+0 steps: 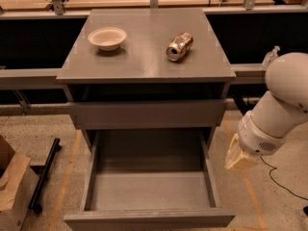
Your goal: Close middle drawer
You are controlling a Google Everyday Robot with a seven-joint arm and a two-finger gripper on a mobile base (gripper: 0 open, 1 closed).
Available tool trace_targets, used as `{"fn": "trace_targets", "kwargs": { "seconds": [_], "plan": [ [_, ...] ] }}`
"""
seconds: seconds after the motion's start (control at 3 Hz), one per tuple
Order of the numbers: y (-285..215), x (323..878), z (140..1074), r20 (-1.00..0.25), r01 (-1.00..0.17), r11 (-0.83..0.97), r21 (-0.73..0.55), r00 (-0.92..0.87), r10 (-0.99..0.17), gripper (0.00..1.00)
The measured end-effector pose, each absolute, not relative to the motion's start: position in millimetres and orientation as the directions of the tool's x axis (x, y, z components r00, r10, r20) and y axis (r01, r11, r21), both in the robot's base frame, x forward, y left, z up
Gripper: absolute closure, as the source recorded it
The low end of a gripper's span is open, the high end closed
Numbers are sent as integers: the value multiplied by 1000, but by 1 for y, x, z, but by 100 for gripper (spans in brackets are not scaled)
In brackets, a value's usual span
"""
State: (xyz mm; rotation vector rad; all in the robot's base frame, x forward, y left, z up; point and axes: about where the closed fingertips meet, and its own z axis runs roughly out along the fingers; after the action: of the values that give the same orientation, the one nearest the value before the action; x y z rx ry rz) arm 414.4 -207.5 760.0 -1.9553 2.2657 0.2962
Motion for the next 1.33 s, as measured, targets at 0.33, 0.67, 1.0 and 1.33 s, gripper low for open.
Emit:
{"fn": "trace_targets", "kwargs": {
  "seconds": [0.33,0.67,1.0,1.33],
  "plan": [
    [-209,404,721,-227,-985,144,101,-163,-960,100],
    [-211,394,683,-249,-977,169,133,-198,-948,100],
    [-217,391,665,-295,-957,212,196,-264,-918,100],
    [-214,391,662,-284,-955,212,206,-266,-921,100]
  ]
}}
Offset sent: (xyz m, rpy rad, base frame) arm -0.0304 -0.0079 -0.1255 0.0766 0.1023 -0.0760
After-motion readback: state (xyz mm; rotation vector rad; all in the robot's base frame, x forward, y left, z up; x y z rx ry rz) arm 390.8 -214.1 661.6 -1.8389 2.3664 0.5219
